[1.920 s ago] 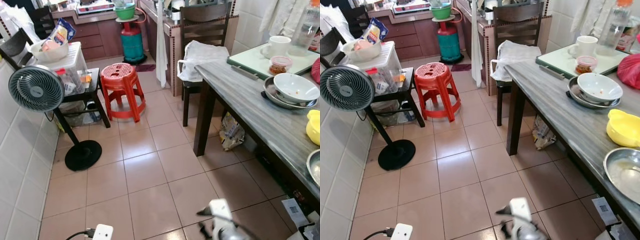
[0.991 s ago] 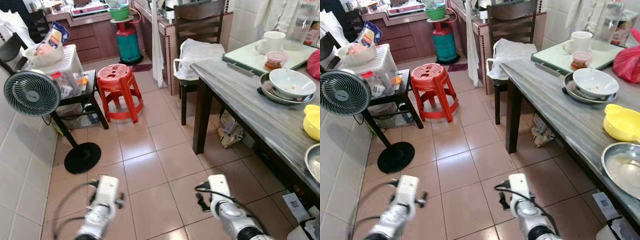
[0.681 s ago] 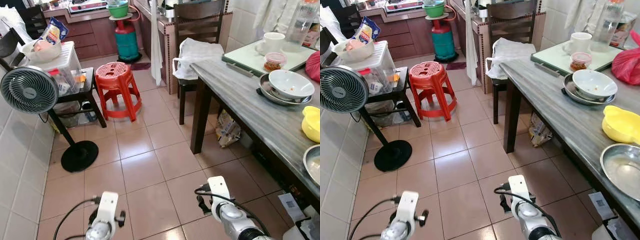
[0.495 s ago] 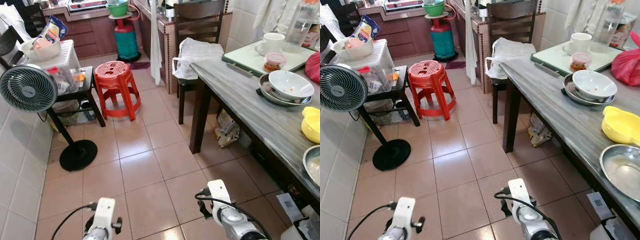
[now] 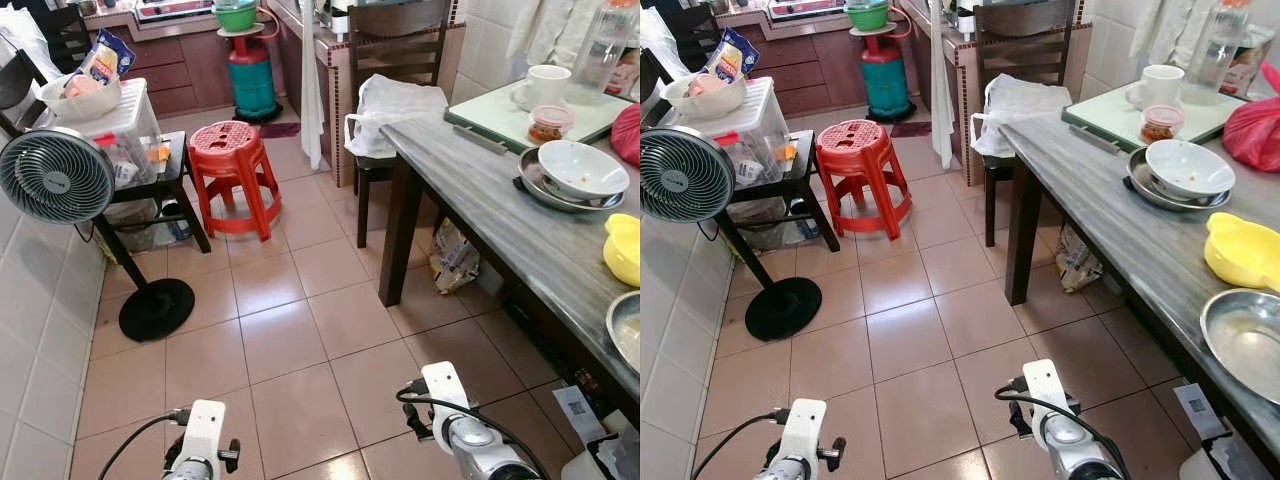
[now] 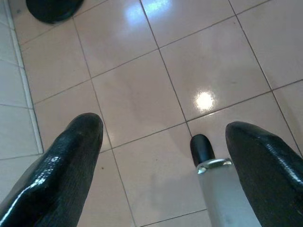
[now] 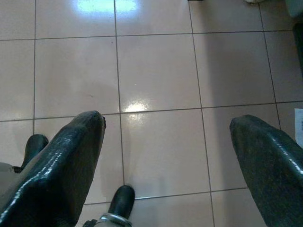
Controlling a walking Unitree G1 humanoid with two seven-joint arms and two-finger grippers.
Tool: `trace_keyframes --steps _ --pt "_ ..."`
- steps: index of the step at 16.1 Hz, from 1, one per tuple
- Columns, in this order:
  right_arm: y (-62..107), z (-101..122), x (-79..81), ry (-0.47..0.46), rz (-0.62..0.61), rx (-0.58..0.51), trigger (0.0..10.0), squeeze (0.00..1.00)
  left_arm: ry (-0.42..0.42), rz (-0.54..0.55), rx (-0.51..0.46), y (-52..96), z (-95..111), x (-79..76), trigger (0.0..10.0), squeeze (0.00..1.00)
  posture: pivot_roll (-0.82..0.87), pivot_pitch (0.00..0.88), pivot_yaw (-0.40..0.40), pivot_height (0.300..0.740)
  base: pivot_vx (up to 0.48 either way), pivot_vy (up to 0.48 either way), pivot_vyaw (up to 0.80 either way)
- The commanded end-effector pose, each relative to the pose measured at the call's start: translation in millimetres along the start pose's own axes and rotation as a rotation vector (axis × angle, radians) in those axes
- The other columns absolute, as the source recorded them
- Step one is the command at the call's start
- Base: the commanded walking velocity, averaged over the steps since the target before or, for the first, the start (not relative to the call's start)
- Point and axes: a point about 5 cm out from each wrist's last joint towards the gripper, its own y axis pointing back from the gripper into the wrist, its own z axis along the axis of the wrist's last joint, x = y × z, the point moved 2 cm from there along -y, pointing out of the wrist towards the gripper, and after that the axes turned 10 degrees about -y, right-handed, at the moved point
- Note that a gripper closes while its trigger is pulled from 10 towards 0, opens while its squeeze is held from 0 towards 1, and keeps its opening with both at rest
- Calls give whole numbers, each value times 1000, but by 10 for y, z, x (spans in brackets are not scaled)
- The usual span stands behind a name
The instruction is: Setting the table
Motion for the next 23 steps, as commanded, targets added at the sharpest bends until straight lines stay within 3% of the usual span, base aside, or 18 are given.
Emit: trace_keyframes --steps 1,6,16,23 --pt "-2 -20 63 0 20 7 10000 0 -13 4 28 14 -84 30 10000 0 -80 0 69 740 0 266 0" --pt "-3 -9 65 33 28 3 10000 0 -31 -1 60 32 -177 51 10000 0 -77 0 70 740 0 302 106" --pt "-1 -44 113 41 40 9 10000 0 -53 -10 107 53 -288 79 10000 0 -75 0 77 740 0 349 778" --pt "4 -57 73 43 30 12 10000 0 -61 -18 127 63 -333 74 10000 0 -68 0 72 740 0 44 0"
